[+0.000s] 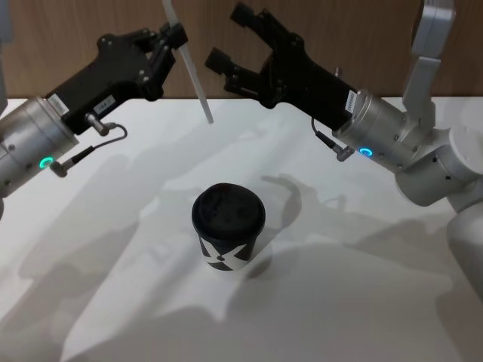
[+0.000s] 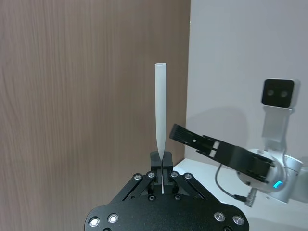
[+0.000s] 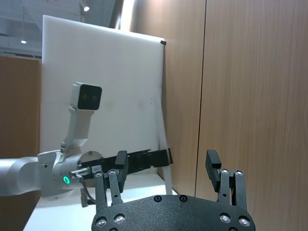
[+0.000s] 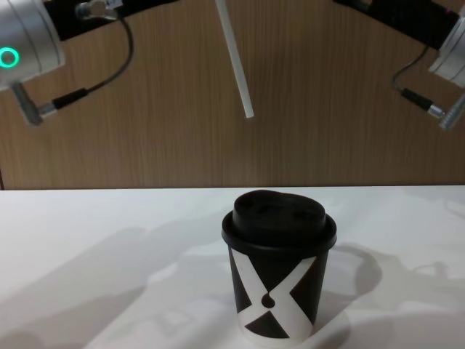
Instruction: Pick up the straw with one hand, pass it to the other hand, and insert it into the cup.
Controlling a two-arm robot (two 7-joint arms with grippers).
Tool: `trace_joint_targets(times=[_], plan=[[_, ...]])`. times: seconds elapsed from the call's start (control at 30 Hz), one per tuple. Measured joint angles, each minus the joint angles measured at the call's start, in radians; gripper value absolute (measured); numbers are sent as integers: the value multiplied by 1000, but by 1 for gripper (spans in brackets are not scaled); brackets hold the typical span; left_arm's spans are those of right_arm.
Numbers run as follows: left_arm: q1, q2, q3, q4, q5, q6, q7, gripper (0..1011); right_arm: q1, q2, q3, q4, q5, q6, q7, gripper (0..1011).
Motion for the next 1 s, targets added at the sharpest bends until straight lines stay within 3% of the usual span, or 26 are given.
trace_joint_targets(times=[0.37, 1.0], plan=[[86, 53, -33, -106, -1, 3, 19, 19, 0, 0, 0, 0, 0, -1, 0, 1001], [117, 73, -61, -135, -29, 37, 3, 19, -12, 32, 2, -12, -19, -15, -37, 1001]])
